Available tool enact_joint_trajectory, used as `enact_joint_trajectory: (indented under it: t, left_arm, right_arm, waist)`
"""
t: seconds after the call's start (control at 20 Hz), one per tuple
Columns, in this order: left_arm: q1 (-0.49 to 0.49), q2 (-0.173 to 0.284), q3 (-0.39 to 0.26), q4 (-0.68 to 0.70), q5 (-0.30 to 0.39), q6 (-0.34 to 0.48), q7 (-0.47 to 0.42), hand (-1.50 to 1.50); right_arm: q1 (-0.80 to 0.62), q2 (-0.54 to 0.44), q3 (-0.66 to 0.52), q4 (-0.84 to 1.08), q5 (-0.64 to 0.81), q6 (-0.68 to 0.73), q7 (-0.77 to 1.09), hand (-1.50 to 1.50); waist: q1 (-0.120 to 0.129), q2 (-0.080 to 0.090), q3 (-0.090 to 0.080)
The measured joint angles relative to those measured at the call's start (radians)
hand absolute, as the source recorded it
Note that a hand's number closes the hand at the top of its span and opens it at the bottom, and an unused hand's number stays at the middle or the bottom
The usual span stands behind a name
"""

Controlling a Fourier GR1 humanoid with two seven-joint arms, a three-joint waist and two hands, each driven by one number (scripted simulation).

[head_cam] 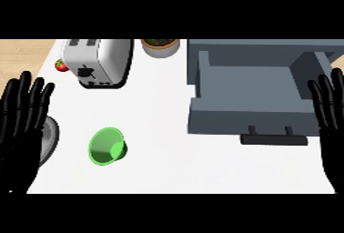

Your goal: Pick up the cup, place it into the drawer and close the drawer

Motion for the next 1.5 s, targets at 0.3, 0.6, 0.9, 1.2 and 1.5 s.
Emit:
enact_joint_trajectory:
  t: [0.3,0.6,0.9,1.2,1.5]
  left_arm:
    - [0.030,-0.054,-0.070,-0.036,-0.094,0.063,0.011,-1.50]
    - [0.064,-0.088,-0.165,-0.016,-0.016,0.187,0.040,-1.50]
    - [0.069,-0.096,-0.221,0.019,-0.005,0.250,0.010,-1.50]
    - [0.030,-0.096,-0.227,0.053,-0.002,0.280,0.018,-1.50]
    - [0.052,-0.089,-0.212,0.059,0.007,0.283,0.015,-1.50]
  right_arm:
    - [0.015,0.012,0.008,0.024,-0.025,0.040,-0.024,-1.50]
    - [0.000,0.033,0.037,0.040,-0.088,0.067,0.042,-1.50]
    - [-0.023,0.049,0.039,0.058,-0.084,0.066,0.065,-1.50]
    - [-0.023,0.052,0.029,0.027,-0.098,0.074,0.099,-1.50]
    - [-0.033,0.065,0.035,0.041,-0.089,0.078,0.093,-1.50]
  waist:
    - [-0.017,-0.023,-0.008]
    - [-0.020,-0.027,-0.010]
    - [-0.021,-0.029,-0.010]
    - [-0.022,-0.029,-0.010]
    - [-0.021,-0.029,-0.010]
